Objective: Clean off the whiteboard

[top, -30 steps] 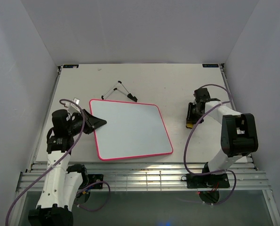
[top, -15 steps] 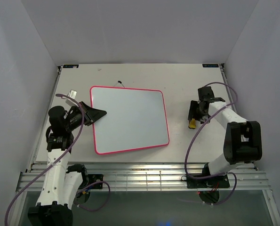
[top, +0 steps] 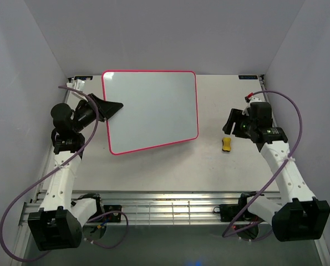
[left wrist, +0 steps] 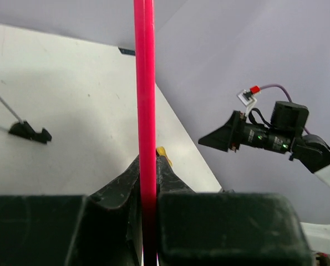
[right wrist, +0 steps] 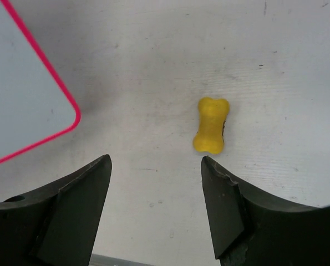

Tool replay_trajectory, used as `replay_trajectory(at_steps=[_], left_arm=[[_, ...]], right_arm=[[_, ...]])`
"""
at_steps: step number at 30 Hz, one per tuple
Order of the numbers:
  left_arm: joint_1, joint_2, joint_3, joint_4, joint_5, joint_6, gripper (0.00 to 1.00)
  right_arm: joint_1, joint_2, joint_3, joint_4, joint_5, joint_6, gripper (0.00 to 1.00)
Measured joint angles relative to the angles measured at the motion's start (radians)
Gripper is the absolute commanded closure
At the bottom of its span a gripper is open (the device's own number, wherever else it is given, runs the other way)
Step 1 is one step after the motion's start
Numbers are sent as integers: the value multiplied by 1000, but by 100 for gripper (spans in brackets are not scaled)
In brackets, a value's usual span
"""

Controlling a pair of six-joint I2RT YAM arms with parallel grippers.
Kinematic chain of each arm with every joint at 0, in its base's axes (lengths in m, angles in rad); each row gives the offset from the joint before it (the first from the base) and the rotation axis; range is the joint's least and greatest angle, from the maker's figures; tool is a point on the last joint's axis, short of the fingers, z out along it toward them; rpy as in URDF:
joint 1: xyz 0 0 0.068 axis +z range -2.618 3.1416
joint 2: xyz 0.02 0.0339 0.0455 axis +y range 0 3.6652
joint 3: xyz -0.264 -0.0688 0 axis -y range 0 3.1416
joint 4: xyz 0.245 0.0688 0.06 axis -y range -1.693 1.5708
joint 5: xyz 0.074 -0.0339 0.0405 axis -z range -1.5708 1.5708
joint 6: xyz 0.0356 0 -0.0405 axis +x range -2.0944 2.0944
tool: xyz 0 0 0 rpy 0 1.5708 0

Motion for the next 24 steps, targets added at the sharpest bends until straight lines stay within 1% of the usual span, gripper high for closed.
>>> replay_trajectory(at_steps=[4, 8, 13, 18, 24], left_arm=[[0, 68, 2, 160, -19, -1, 100], [0, 172, 2, 350, -47, -24, 100], [0, 283, 1, 534, -84, -34, 100], [8, 341, -36, 711, -130, -18, 100], [51, 418, -50, 860, -132, -24, 100]], right_arm=[[0, -62, -32, 12, -75, 0, 25], [11, -109, -97, 40, -148, -2, 21], [35, -171, -143, 52, -213, -2, 20], [56, -214, -154, 72, -253, -1, 20], [84, -212, -159, 80, -270, -2, 20]])
